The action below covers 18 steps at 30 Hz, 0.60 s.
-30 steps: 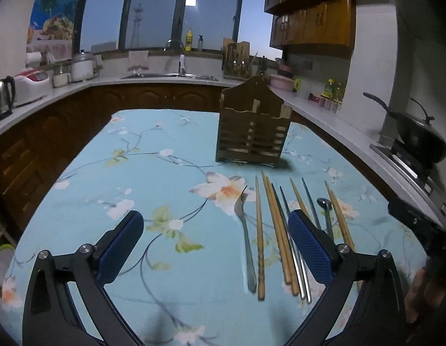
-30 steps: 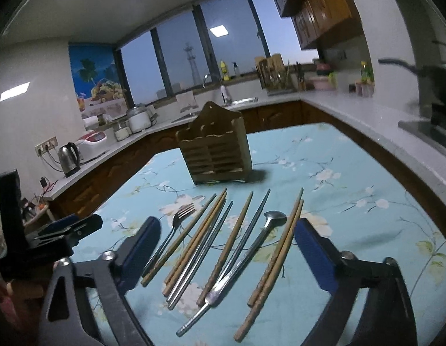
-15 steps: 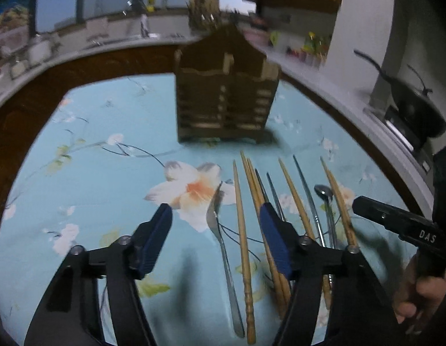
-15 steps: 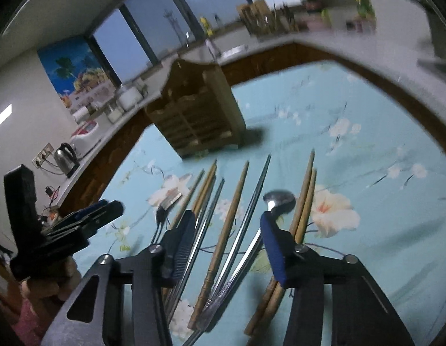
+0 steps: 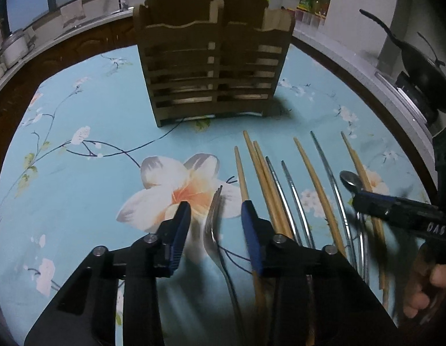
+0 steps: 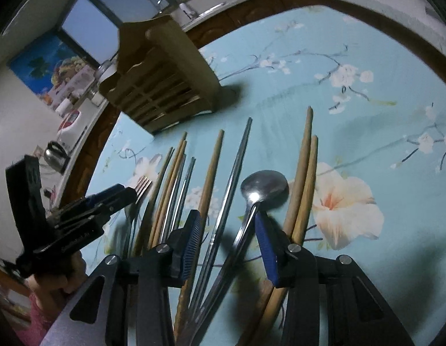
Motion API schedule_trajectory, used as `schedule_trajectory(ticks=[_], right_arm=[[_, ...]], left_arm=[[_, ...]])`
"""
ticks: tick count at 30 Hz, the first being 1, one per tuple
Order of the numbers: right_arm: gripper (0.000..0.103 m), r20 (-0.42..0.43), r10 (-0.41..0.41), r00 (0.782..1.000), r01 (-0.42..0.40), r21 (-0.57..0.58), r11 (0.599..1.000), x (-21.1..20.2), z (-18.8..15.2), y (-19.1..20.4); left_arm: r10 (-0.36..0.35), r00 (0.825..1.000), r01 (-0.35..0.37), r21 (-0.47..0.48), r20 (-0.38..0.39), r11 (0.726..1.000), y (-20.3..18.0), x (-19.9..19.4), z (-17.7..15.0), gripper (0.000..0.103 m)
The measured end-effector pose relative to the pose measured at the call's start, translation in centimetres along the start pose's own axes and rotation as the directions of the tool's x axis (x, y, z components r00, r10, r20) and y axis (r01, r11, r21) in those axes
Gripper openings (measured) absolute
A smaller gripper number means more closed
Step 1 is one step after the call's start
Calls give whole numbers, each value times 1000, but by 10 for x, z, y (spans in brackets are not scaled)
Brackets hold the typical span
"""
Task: Organize utensils
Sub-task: 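Grasp the steel fork with the left tool while the right tool grasps the steel spoon, then lift the fork with the left tool while the right tool carries the spoon to the holder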
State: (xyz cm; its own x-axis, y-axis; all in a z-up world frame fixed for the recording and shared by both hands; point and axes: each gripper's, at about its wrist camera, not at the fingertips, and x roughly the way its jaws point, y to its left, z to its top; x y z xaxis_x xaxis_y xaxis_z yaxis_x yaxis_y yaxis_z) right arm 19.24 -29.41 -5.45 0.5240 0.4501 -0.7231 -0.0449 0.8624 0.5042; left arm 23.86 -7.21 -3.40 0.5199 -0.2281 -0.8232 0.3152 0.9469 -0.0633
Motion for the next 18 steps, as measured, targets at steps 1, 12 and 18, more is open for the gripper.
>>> schedule_trajectory(ticks=[1, 12, 18], right_arm=[[40, 6, 13, 1000, -13, 16, 1000, 0, 2, -4], [2, 54, 115, 992, -121, 130, 984, -1, 7, -21], [2, 111, 106, 988, -110, 37, 993, -19, 8, 1]], left_arm=[[-5, 1000, 5, 0, -6, 1000, 1, 3, 0, 27], [-19, 1000, 19, -1, -2, 1000, 7, 9, -3, 4], [-26, 998, 29, -38, 63, 999, 15, -21, -5, 3]])
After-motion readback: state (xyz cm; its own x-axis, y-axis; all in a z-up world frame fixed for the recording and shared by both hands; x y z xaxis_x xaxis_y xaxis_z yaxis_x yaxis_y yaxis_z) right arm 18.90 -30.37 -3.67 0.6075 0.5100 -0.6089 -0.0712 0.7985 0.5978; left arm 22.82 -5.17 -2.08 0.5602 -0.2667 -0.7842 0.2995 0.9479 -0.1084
